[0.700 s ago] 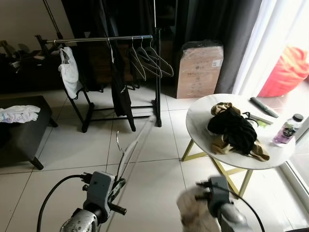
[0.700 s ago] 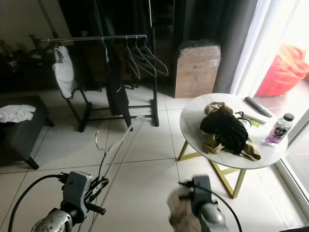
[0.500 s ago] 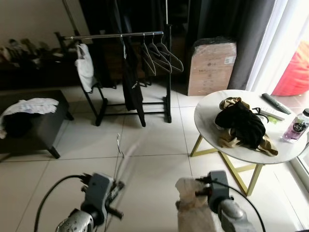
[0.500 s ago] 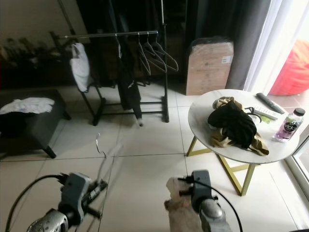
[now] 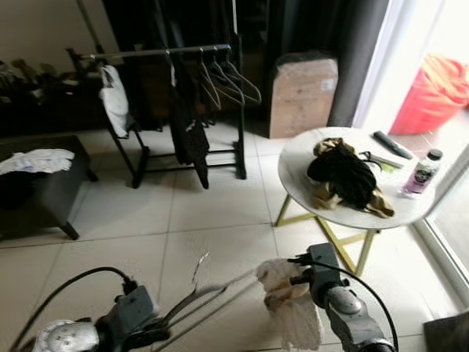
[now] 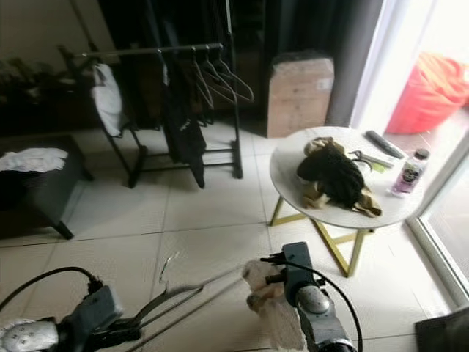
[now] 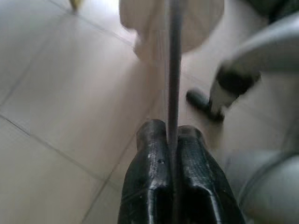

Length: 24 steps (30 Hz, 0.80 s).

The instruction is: Hang hanger

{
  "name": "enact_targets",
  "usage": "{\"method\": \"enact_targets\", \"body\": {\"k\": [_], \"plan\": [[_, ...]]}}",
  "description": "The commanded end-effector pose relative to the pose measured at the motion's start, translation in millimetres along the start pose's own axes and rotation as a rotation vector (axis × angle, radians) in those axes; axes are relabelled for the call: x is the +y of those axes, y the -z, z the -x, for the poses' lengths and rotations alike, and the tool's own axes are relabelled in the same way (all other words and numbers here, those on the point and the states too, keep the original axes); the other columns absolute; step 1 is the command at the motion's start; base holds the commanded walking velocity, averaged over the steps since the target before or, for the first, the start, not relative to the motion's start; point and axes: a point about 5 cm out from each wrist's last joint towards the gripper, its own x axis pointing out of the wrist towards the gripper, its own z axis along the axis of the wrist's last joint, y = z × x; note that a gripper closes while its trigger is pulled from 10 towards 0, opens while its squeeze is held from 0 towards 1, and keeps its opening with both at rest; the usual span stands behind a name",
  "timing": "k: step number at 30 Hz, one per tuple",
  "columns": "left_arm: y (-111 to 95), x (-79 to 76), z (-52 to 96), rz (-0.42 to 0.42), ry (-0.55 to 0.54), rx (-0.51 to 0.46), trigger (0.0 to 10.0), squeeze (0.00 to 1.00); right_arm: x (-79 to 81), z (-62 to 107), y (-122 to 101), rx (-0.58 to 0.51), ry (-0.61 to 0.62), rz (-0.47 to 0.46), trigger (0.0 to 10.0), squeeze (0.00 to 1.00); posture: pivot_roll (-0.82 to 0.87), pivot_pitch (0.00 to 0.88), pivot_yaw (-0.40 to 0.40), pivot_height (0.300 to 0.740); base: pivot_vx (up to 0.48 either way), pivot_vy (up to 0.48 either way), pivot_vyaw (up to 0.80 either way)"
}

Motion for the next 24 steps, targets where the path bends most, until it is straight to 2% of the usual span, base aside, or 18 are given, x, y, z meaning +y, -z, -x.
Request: {"method": "enact_targets", "body": {"k": [1, 2, 8, 17, 24], "plan": [[4, -4.1, 3.0, -0.015, 0.065, 0.037, 10.0, 0.00, -0.9, -0.7, -9, -0.020, 0.003, 0.026, 10.0, 0.00, -0.05, 0.104, 0.042, 0.740, 0.000, 0.000, 0.00], [4, -2.6, 8.6, -0.030, 0.102, 0.066, 10.0, 0.00, -0.5, -0.7, -10, -0.008, -0.001, 0.044, 10.0, 0.00, -0.05, 0.101, 0.044, 0.740, 0.000, 0.000, 0.00], [-3, -1.9, 17.7, -0.072, 0.208, 0.097, 10.0, 0.00, 2.8, 0.5, -14, 0.002, -0.018, 0.077, 10.0, 0.00, -0.05, 0.092, 0.050, 0.740, 0.000, 0.000, 0.00], [-14, 2.3, 0.2, -0.098, 0.187, 0.016, 10.0, 0.00, 7.0, 1.3, -16, 0.008, -0.066, 0.109, 10.0, 0.00, -0.05, 0.077, 0.050, 0.740, 0.000, 0.000, 0.00], [-23, 4.3, -9.5, -0.156, 0.193, -0.020, 10.0, 0.00, 10.5, 3.8, -13, 0.025, -0.106, 0.141, 10.0, 0.00, -0.06, 0.058, 0.052, 0.740, 0.000, 0.000, 0.00]]}}
